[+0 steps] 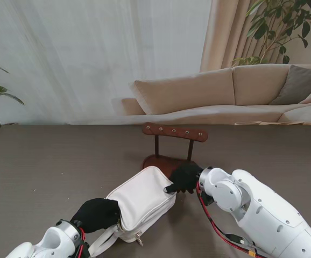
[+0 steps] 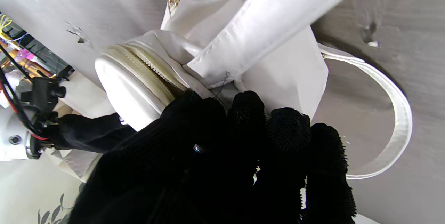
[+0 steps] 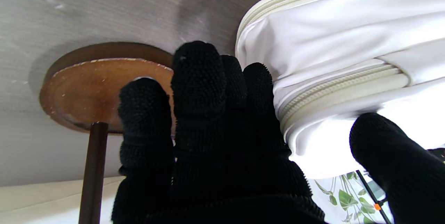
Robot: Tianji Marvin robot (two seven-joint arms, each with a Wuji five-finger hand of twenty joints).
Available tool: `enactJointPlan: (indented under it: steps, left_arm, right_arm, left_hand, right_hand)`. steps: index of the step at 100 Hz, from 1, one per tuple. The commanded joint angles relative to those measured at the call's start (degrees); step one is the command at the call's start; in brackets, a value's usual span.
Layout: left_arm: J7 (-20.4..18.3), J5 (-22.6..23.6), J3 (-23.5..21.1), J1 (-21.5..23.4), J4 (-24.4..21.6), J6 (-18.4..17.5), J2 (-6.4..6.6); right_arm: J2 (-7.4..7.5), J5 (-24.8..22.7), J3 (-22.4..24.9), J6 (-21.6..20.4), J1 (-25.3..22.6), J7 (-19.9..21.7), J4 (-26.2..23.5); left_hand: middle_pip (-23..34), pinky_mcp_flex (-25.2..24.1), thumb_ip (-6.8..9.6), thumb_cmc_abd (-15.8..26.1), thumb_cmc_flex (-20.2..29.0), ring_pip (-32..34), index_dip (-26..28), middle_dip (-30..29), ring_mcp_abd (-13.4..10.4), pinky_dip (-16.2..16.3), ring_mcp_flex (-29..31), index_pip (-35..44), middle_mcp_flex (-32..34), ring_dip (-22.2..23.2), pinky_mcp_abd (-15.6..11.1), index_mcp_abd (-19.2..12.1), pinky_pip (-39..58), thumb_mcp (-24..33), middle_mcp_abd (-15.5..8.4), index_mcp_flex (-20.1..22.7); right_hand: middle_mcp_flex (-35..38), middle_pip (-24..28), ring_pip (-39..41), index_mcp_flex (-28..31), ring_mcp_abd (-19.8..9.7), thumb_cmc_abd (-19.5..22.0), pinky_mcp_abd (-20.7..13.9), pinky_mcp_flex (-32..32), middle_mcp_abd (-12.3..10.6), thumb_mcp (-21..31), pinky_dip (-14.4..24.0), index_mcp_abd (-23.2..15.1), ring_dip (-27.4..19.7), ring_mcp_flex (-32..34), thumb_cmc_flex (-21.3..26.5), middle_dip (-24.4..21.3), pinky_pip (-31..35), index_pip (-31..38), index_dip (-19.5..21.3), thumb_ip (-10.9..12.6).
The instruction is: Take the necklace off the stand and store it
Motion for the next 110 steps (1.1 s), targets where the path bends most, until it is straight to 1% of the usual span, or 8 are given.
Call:
enactJointPlan:
  steps: [1, 26, 51, 67, 76, 83, 93, 110]
  left_arm:
    - [-1.32, -0.10, -0.54, -1.77, 0.52, 0.26, -0.44]
    - [-3.05, -1.35, -0.92, -6.84, 3.25, 0.05, -0.28]
    - [-4.35, -2.90, 0.51, -12.50, 6.65, 0.01, -0.13]
    - [-4.83, -3.03, 1.55, -14.55, 8.01, 0.01, -0.03]
    - [-5.06, -3.20, 1.74, -14.92, 8.48, 0.11, 0.01]
    - [-5.31, -3.15, 1.58, -14.76, 8.60, 0.15, 0.06]
    - [-5.43, -2.93, 1.05, -14.04, 8.47, 0.07, 0.10]
    - [-5.55, -2.66, 0.07, -12.78, 8.11, -0.25, 0.13]
  right_arm:
    - [-0.46, 1.34, -0.89, -1.62, -1.73, 1.60, -1.38]
    - [-0.39, 4.57, -0.05, -4.39, -3.74, 1.63, -2.34]
    - [-0.22, 6.23, 1.16, -7.66, -6.38, 1.29, -3.89]
    - [-0.14, 7.52, 1.11, -10.06, -6.84, 1.13, -3.70]
    - [-0.11, 8.35, 1.16, -11.45, -6.65, 1.18, -3.36]
    - [-0.16, 7.38, 1.92, -12.02, -6.85, 0.59, -3.70]
    - [-0.40, 2.89, 4.19, -11.92, -7.86, -1.57, -5.33]
    - [-0.62, -3.00, 8.13, -9.08, -9.65, -2.80, -9.67]
  left_hand:
    - [-3.28, 0.29, 1.94, 2.17, 1.72, -0.82, 2.69, -0.52, -0.90, -0.59, 0.18, 2.05, -2.01, -0.48, -0.85, -2.97, 0.26, 2.14, -0.25, -1.50]
    - [-3.21, 0.30, 1.83, 2.07, 1.57, -0.81, 2.68, -0.56, -0.83, -0.71, 0.18, 2.03, -1.97, -0.50, -0.75, -2.97, 0.27, 2.47, -0.23, -1.55]
    - [-3.17, 0.22, 1.79, 2.08, 1.57, -0.84, 2.69, -0.55, -0.91, -0.79, 0.10, 2.08, -2.00, -0.52, -0.80, -3.01, 0.26, 2.58, -0.40, -1.57]
    - [-3.21, 0.21, 1.75, 2.17, 1.48, -0.84, 2.66, -0.58, -0.92, -0.84, 0.09, 2.07, -2.12, -0.53, -0.83, -3.09, 0.24, 2.56, -0.40, -1.68]
    - [-3.18, 0.23, 1.76, 2.15, 1.54, -0.85, 2.66, -0.56, -1.00, -0.87, 0.06, 2.11, -2.10, -0.54, -0.87, -3.06, 0.24, 2.59, -0.34, -1.67]
    - [-3.16, 0.23, 1.75, 2.16, 1.53, -0.85, 2.65, -0.55, -1.00, -0.89, 0.06, 2.12, -2.13, -0.54, -0.88, -3.08, 0.25, 2.57, -0.48, -1.70]
    - [-3.16, 0.15, 1.77, 2.16, 1.62, -0.85, 2.64, -0.50, -0.99, -0.93, 0.04, 2.13, -2.20, -0.54, -0.91, -3.05, 0.20, 2.60, -0.46, -1.71]
    - [-3.17, -0.07, 1.79, 2.17, 1.81, -0.90, 2.60, -0.35, -1.05, -1.04, -0.23, 2.12, -2.34, -0.53, -1.02, -3.11, 0.04, 2.59, -0.48, -1.87]
  right_hand:
    - [2.14, -0.30, 1.24, 4.10, 0.42, -0.40, 1.74, -7.01, -3.62, 2.60, -0.56, -11.19, 0.40, 1.85, 0.56, 0.53, 2.15, 1.78, 1.47, 0.22]
    - [2.33, -0.26, 1.41, 4.36, 0.53, -0.23, 1.79, -7.09, -3.50, 3.34, -0.69, -11.13, 0.12, 1.79, 0.47, 0.74, 2.25, 1.72, 1.91, 0.05]
    - [2.54, -0.19, 1.69, 4.78, 0.59, -0.30, 1.77, -7.07, -3.58, 3.54, -0.80, -11.34, -0.01, 1.80, 0.53, 0.81, 2.40, 1.64, 2.11, -0.04]
    - [2.20, -0.36, 1.60, 4.45, 0.68, -0.09, 1.64, -7.09, -3.63, 3.25, -0.87, -11.41, -0.15, 1.71, 0.34, 0.76, 2.44, 1.42, 2.13, -0.11]
    - [0.75, -0.57, 0.72, 2.82, 0.56, -0.36, 1.54, -7.52, -3.59, 2.57, -0.97, -11.46, -0.57, 1.59, 0.05, 0.77, 2.20, 0.82, 2.00, -0.30]
    - [-1.18, -0.95, -1.22, -0.03, 0.62, -0.66, 1.67, -8.46, -3.49, 1.63, -1.13, -11.29, -1.26, 1.20, -0.07, 0.53, 1.63, -1.07, 1.14, -0.37]
    - [-3.30, -2.27, -3.99, -2.87, 1.41, -1.12, 2.20, -9.71, -3.46, 0.42, -1.25, -11.64, -1.81, -0.54, -0.18, -0.66, 0.67, -3.07, -0.31, -0.30]
    - [-4.46, -3.23, -5.86, -3.73, 2.22, -1.86, 2.87, -10.76, -3.14, -2.08, -1.00, -12.10, -1.87, -1.94, -0.76, -1.98, 0.02, -3.86, -1.59, -0.30]
